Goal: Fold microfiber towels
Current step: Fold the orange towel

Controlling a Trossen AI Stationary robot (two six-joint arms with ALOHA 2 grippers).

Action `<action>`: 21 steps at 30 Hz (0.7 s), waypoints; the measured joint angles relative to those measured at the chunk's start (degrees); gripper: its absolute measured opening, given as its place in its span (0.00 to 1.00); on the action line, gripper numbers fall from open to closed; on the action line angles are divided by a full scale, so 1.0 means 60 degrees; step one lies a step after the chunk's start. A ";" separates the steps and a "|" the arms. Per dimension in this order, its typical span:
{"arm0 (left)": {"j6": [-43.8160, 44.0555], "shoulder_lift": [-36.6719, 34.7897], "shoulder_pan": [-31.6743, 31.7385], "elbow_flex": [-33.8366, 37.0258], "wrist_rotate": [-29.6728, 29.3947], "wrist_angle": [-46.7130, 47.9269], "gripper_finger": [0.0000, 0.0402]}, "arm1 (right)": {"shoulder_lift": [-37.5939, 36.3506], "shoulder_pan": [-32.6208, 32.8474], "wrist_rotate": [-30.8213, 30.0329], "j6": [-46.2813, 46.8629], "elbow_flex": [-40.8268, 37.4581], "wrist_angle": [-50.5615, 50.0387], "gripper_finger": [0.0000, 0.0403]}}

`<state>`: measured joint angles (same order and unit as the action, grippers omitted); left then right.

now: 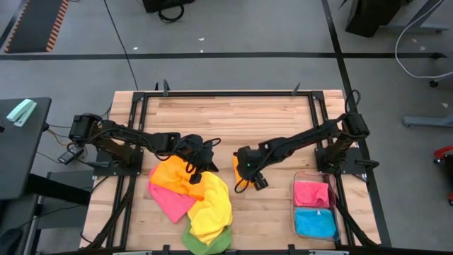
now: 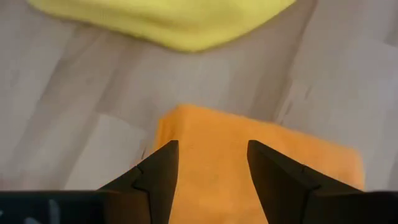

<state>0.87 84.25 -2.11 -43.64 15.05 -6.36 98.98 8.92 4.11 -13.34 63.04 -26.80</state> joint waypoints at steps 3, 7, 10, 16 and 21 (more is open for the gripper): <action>0.0002 0.0000 0.0000 0.0000 0.0000 0.0019 0.06 | 0.0044 0.0532 -0.0770 -0.0004 -0.0269 0.0409 0.50; -0.0002 0.0000 -0.0003 -0.0004 0.0001 0.0014 0.04 | 0.0165 0.1264 -0.1979 0.0125 -0.0484 0.0797 0.50; -0.0005 0.0000 -0.0003 -0.0004 0.0000 -0.0008 0.03 | 0.0175 0.1698 -0.2820 0.0282 -0.0469 0.0928 0.50; 0.0002 0.0000 -0.0001 -0.0004 0.0000 -0.0031 0.05 | 0.0182 0.2200 -0.3517 0.0711 -0.0621 0.0985 0.51; -0.0003 0.0000 0.0000 -0.0004 0.0000 -0.0034 0.05 | 0.0182 0.2341 -0.3686 0.1567 -0.1089 0.1558 0.58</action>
<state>0.85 84.25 -2.11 -43.66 15.05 -6.57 100.07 22.96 -18.01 -3.94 56.51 -17.45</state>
